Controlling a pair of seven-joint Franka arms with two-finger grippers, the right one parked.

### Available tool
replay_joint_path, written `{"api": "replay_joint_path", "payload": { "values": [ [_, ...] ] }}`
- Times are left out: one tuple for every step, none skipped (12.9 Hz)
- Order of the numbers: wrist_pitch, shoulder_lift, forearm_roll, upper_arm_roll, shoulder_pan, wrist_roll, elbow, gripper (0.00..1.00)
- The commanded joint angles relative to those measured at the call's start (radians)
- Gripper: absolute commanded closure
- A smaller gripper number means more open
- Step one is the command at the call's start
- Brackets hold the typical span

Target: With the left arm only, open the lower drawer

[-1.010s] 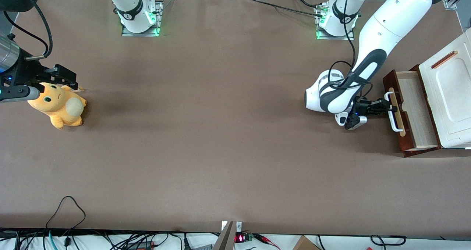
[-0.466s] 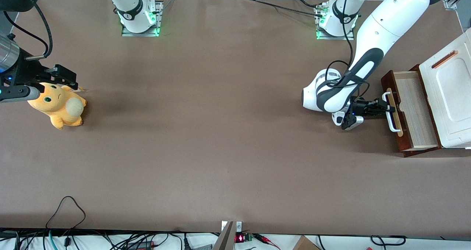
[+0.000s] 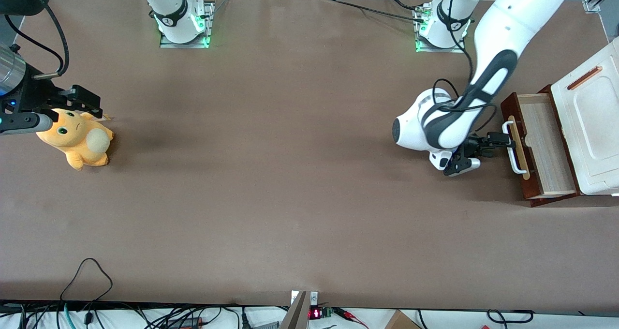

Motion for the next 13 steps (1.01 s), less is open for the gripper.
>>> {"api": "replay_joint_path", "payload": {
  "values": [
    [0.147, -0.148, -0.255, 0.027, 0.001, 0.148, 0.067, 0.0],
    [0.193, -0.197, -0.344, 0.041, 0.001, 0.186, 0.074, 0.0],
    [0.251, -0.251, -0.456, 0.062, 0.001, 0.243, 0.076, 0.0],
    [0.29, -0.306, -0.539, 0.084, -0.001, 0.306, 0.074, 0.0],
    [0.313, -0.353, -0.617, 0.119, -0.002, 0.375, 0.074, 0.0],
    [0.344, -0.399, -0.706, 0.157, -0.008, 0.468, 0.074, 0.0],
    [0.379, -0.447, -0.815, 0.215, -0.016, 0.557, 0.074, 0.0],
    [0.403, -0.493, -0.925, 0.282, -0.042, 0.658, 0.074, 0.0],
    [0.407, -0.531, -1.02, 0.341, -0.057, 0.746, 0.076, 0.0],
    [0.408, -0.561, -1.096, 0.384, -0.07, 0.801, 0.076, 0.0],
    [0.408, -0.59, -1.169, 0.419, -0.073, 0.866, 0.074, 0.0],
    [0.405, -0.608, -1.217, 0.442, -0.076, 0.927, 0.074, 0.0],
    [0.401, -0.618, -1.228, 0.452, -0.077, 0.958, 0.074, 0.0]
  ]
}}
